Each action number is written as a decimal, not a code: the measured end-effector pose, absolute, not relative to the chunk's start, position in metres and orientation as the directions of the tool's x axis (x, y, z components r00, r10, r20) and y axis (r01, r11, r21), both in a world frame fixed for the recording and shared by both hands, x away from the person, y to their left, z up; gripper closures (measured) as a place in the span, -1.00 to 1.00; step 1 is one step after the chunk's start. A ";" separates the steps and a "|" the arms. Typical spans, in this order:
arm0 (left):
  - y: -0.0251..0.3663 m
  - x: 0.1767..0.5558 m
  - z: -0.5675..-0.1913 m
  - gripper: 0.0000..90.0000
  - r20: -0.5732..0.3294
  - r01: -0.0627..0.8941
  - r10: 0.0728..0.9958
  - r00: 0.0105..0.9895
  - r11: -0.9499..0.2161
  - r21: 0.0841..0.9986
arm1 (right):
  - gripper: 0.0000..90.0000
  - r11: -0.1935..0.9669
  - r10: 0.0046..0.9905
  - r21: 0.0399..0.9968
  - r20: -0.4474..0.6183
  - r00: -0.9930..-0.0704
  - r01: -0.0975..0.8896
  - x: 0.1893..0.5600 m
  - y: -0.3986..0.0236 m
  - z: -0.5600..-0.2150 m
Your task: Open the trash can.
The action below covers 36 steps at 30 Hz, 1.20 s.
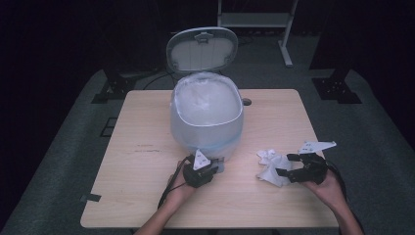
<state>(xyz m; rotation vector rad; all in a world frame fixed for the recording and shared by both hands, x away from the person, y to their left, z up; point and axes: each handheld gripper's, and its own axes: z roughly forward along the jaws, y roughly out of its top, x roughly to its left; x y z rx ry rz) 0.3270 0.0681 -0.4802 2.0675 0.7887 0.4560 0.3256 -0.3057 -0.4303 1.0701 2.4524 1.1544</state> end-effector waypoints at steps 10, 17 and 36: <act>0.068 0.327 -0.480 0.53 0.032 0.366 0.675 0.737 -0.437 0.822 | -0.56 0.481 0.681 0.689 0.096 -0.726 0.542 0.353 -0.293 -0.435; 0.069 0.328 -0.480 0.53 0.026 0.368 0.674 0.738 -0.435 0.822 | -0.46 0.534 0.678 0.661 0.037 -0.734 0.527 0.358 -0.281 -0.441; 0.069 0.328 -0.480 0.53 0.030 0.365 0.673 0.739 -0.437 0.822 | 0.82 0.564 0.705 0.621 -0.019 -0.708 0.545 0.360 -0.278 -0.450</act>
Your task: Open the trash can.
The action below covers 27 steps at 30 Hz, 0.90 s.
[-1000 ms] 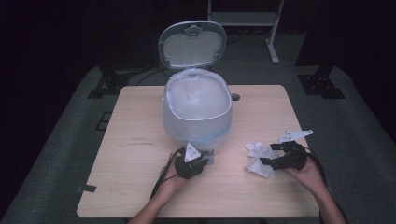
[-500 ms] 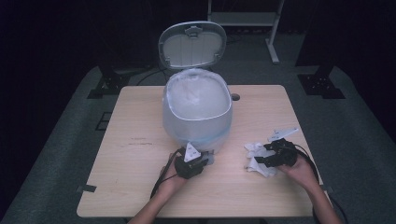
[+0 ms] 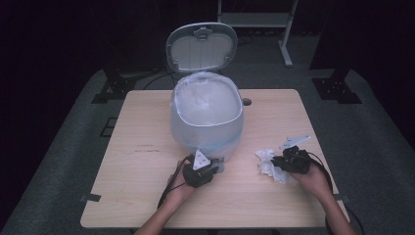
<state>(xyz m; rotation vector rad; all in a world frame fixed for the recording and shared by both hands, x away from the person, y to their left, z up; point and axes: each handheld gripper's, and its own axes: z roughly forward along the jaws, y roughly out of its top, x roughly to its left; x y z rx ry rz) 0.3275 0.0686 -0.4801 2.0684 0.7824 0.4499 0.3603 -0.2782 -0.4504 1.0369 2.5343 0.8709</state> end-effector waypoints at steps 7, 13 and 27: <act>0.069 0.328 -0.480 0.53 0.028 0.367 0.674 0.739 -0.436 0.822 | 0.88 0.528 0.704 0.657 0.015 -0.710 0.538 0.356 -0.287 -0.433; 0.069 0.328 -0.480 0.53 0.028 0.366 0.674 0.739 -0.436 0.822 | 0.91 0.485 0.698 0.695 0.058 -0.714 0.531 0.351 -0.293 -0.415; 0.069 0.328 -0.480 0.53 0.028 0.366 0.674 0.738 -0.435 0.822 | 0.92 0.421 0.665 0.747 0.133 -0.735 0.515 0.344 -0.296 -0.377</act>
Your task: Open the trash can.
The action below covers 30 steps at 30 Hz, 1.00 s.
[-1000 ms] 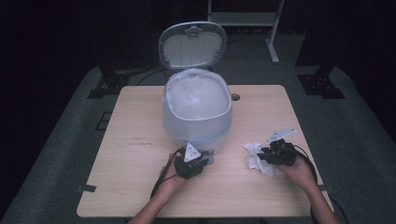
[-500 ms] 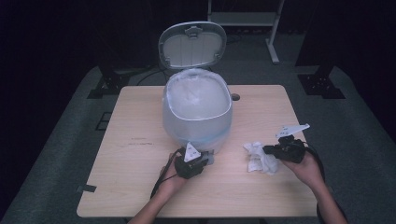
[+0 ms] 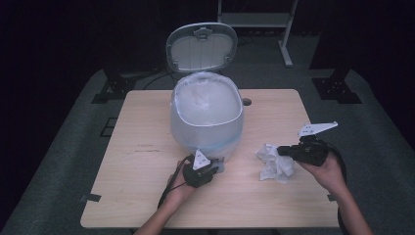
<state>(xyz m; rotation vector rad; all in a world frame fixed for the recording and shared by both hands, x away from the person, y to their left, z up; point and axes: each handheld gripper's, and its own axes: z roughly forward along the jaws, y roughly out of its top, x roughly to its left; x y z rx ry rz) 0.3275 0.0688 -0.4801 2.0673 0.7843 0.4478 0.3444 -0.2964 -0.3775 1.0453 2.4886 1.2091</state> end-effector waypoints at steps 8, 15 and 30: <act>0.069 0.328 -0.480 0.53 0.030 0.364 0.670 0.742 -0.440 0.821 | 0.92 0.395 0.651 0.763 0.160 -0.742 0.512 0.345 -0.297 -0.366; 0.070 0.328 -0.480 0.53 0.021 0.371 0.673 0.740 -0.433 0.822 | 0.92 0.373 0.638 0.776 0.185 -0.748 0.509 0.345 -0.295 -0.357; 0.070 0.328 -0.480 0.52 0.017 0.373 0.672 0.740 -0.432 0.821 | 0.92 0.362 0.620 0.794 0.187 -0.762 0.489 0.342 -0.293 -0.330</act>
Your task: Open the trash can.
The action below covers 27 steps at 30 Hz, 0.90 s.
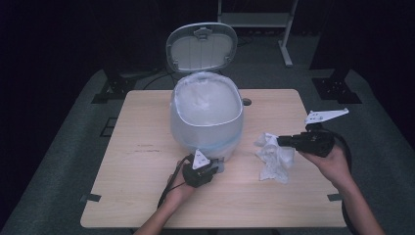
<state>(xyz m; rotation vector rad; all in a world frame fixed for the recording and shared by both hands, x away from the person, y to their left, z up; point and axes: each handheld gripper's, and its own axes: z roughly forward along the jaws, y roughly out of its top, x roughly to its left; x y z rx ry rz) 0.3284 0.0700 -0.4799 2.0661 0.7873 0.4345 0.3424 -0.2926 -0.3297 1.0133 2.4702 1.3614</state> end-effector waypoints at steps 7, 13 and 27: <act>0.071 0.329 -0.480 0.52 0.005 0.378 0.672 0.741 -0.424 0.823 | 0.92 0.358 0.620 0.796 0.188 -0.762 0.488 0.342 -0.293 -0.318; 0.070 0.329 -0.480 0.52 -0.001 0.382 0.672 0.741 -0.419 0.824 | 0.92 0.355 0.619 0.801 0.185 -0.763 0.482 0.342 -0.291 -0.309; 0.071 0.329 -0.480 0.52 -0.006 0.384 0.671 0.741 -0.417 0.824 | 0.92 0.347 0.609 0.821 0.169 -0.775 0.452 0.342 -0.284 -0.278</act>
